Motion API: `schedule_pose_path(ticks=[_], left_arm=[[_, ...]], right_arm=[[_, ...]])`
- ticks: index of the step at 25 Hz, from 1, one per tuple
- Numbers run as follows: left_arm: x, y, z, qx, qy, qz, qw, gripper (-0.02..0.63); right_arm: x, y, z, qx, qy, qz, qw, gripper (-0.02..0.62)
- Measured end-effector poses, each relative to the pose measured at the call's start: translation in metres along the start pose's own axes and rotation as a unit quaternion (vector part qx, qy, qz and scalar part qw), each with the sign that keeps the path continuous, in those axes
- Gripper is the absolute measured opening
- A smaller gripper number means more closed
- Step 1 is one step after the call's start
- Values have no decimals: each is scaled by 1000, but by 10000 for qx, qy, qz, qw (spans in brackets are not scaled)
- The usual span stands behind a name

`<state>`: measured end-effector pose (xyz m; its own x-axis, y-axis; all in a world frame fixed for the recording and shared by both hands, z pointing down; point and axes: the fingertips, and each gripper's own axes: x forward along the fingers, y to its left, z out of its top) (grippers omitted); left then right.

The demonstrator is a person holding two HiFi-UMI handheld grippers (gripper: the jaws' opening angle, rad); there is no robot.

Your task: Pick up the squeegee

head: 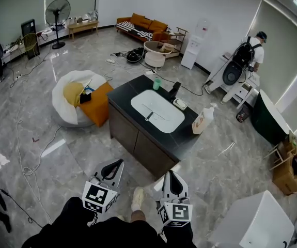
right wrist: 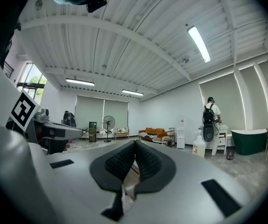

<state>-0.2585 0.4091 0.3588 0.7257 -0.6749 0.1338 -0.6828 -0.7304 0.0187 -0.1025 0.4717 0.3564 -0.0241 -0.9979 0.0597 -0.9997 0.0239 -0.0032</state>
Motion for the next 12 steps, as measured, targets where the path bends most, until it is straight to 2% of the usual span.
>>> schedule_pose_path(ticks=[12], left_arm=[[143, 45, 2, -11, 229, 224, 9995, 23]], right_arm=[[143, -75, -12, 127, 182, 301, 9993, 17]])
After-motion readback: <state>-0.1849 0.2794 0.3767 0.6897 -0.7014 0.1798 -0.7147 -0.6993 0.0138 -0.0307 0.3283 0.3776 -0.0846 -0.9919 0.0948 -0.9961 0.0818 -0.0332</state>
